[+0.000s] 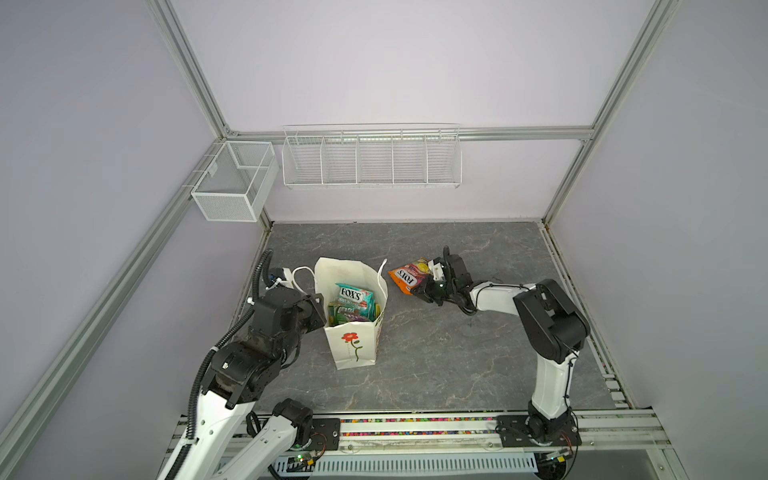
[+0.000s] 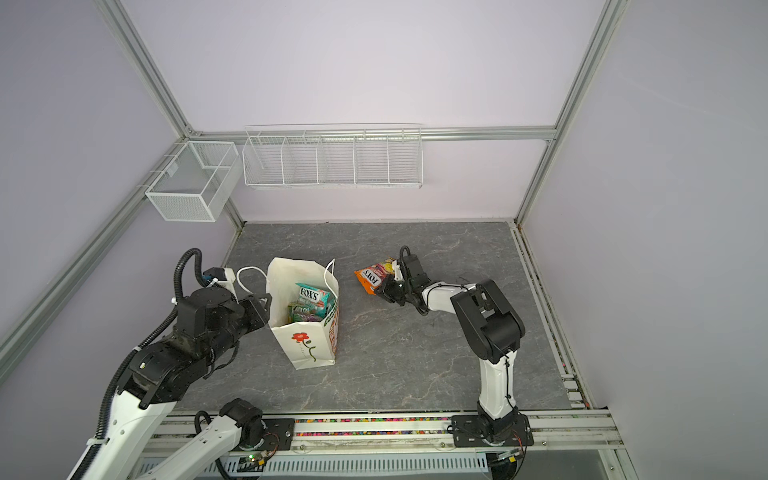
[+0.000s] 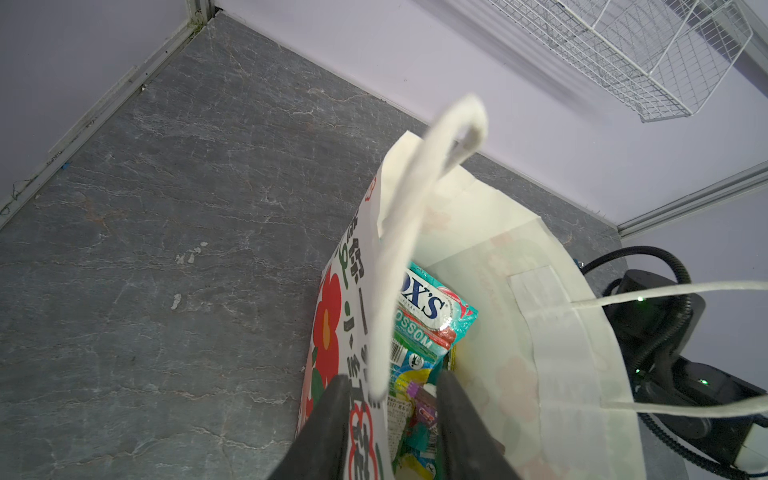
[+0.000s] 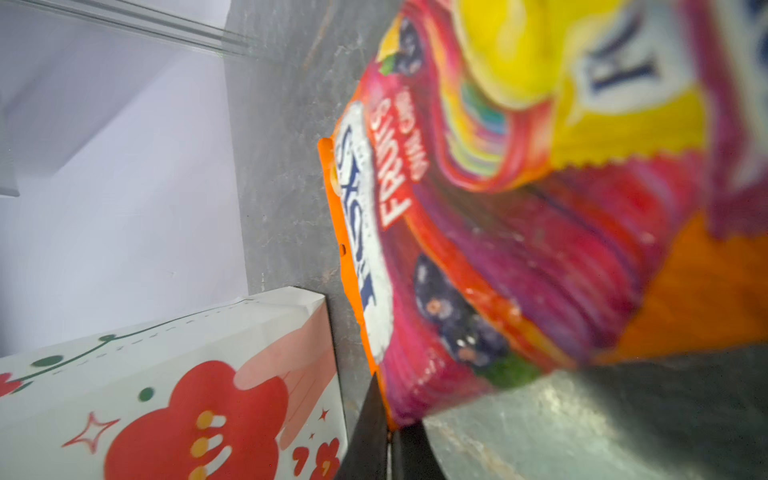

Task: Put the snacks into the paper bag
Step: 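Close the right gripper on the Fox's bag end and lift it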

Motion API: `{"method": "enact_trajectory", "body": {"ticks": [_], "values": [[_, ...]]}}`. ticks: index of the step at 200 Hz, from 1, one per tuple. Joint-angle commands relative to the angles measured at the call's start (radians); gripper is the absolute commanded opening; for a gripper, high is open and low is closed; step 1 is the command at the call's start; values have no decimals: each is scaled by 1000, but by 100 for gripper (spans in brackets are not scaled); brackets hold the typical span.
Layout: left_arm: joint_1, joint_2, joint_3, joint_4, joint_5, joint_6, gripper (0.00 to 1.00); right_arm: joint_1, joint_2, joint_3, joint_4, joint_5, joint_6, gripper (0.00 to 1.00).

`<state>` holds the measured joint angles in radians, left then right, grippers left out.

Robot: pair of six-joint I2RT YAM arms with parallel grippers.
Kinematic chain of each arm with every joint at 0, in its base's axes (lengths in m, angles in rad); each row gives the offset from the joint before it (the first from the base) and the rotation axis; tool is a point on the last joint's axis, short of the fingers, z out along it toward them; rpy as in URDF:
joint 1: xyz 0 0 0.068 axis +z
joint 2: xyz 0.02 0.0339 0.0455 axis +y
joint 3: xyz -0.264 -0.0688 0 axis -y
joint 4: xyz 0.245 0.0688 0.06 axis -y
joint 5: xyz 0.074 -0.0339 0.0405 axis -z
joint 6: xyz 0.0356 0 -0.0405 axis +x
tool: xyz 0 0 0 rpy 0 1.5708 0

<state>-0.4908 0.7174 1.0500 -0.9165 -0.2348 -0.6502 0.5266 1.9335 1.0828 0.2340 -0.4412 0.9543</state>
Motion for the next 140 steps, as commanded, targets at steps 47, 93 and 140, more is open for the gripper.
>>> {"method": "enact_trajectory", "body": {"ticks": [47, 93, 140], "values": [[6, 22, -12, 16, 11, 3, 36, 23, -233, 35, -161, 55, -122, 7], [6, 24, -13, 18, 15, 3, 35, 50, -344, 89, -273, 101, -201, 7], [6, 19, -19, 19, 15, -1, 35, 75, -436, 107, -322, 133, -236, 7]]}}
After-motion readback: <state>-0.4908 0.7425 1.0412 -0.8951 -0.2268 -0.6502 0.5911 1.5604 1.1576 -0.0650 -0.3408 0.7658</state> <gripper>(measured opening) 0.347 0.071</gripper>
